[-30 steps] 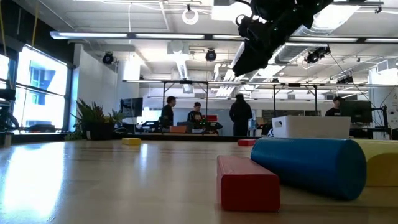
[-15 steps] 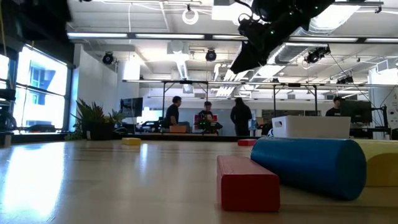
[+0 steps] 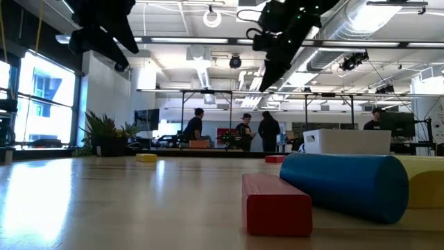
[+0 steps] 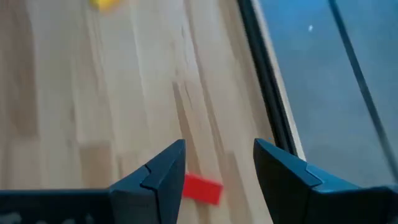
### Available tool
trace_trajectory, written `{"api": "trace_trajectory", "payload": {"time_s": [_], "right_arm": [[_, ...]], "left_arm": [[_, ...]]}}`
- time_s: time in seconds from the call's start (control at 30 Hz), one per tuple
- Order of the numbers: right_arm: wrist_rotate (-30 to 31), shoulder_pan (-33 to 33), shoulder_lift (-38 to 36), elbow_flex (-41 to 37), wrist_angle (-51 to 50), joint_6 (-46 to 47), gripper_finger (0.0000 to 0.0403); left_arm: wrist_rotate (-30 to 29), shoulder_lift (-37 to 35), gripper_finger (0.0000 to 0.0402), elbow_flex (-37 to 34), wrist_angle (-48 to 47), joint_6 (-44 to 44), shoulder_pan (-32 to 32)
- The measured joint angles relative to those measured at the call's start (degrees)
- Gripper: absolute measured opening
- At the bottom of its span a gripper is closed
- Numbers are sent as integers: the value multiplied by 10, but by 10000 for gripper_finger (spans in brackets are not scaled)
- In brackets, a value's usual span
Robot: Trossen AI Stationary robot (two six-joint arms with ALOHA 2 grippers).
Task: Sort & place blocks by color
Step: Put the red block into the transparent bin
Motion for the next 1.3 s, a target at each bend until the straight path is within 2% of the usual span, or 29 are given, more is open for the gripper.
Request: {"api": "trace_trajectory", "payload": {"time_s": [0.17,0.37,0.73,1.07,1.3], "right_arm": [[41,8,46,36,-65,-108,175],[113,33,97,44,-112,-217,175],[140,69,163,44,-122,-406,175],[182,70,203,44,-113,-421,175],[186,70,242,44,-109,-412,175]], "left_arm": [[2,-3,197,0,0,40,36],[22,-3,197,0,2,90,65],[38,-3,197,0,2,132,92],[37,-3,197,0,2,157,92],[37,-3,197,0,3,160,92]]}}
